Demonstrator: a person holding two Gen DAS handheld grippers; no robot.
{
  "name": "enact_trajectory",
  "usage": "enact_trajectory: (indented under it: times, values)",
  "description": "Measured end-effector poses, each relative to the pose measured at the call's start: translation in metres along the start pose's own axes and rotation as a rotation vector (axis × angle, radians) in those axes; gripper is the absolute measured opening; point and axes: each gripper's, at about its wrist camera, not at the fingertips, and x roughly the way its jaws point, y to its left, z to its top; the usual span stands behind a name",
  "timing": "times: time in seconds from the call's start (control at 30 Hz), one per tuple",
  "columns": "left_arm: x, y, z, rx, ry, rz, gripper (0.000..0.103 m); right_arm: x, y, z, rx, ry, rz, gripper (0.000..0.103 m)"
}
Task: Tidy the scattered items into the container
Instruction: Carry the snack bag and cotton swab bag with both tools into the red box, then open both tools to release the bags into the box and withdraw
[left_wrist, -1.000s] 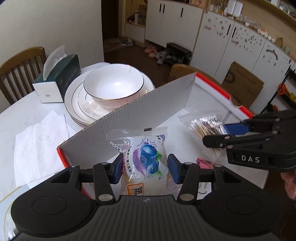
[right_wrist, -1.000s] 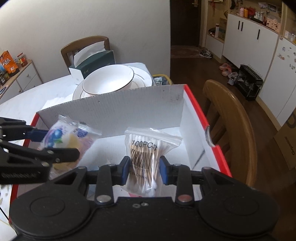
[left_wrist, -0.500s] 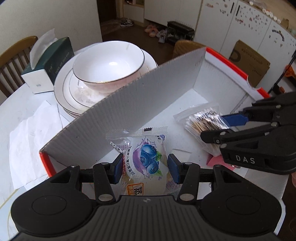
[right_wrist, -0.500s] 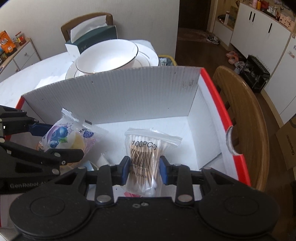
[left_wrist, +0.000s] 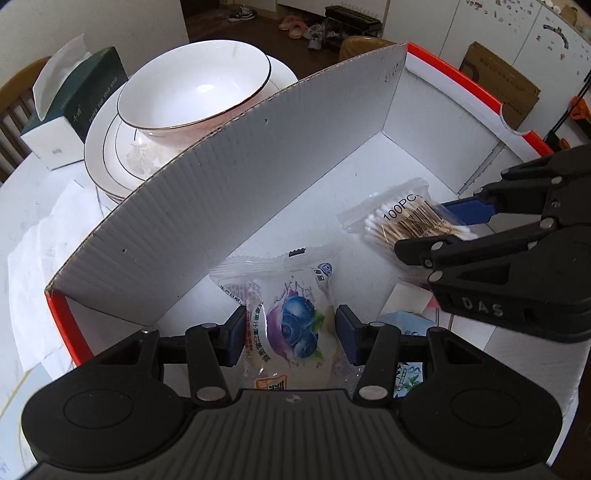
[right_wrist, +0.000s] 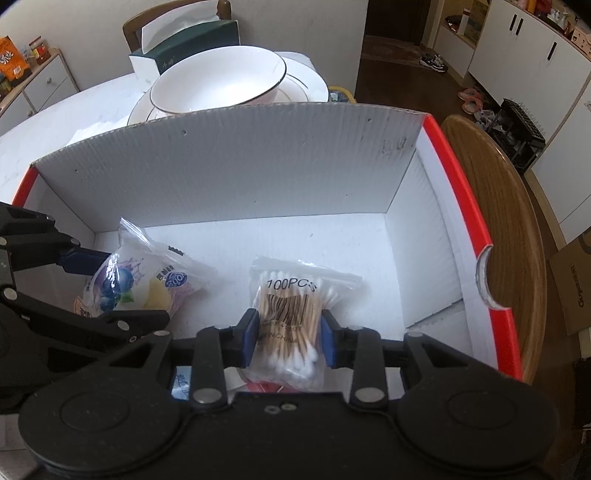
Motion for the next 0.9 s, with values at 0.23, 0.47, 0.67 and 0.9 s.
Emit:
enact_trajectory:
  times: [0.23,0.47,0.67,0.9]
  values:
    - [-0.003,-0.003,-0.001,-0.001,0.008,-0.014,0.054,-0.003,0.001,-0.002,-0.007,0.007,0.008,0.039]
    - [-0.016,-0.006,-0.006,0.006,-0.027,-0.03,0.062,-0.015,-0.002,-0.005,0.012,-0.022,0.032,0.053]
    - [-0.027,-0.007,-0.011,-0.014,-0.07,-0.049,0.062,-0.029,-0.004,-0.007,0.026,-0.045,0.053,0.055]
    - [-0.049,-0.005,-0.018,-0.041,-0.134,-0.07,0.062,-0.05,-0.001,-0.008,0.031,-0.088,0.074,0.057]
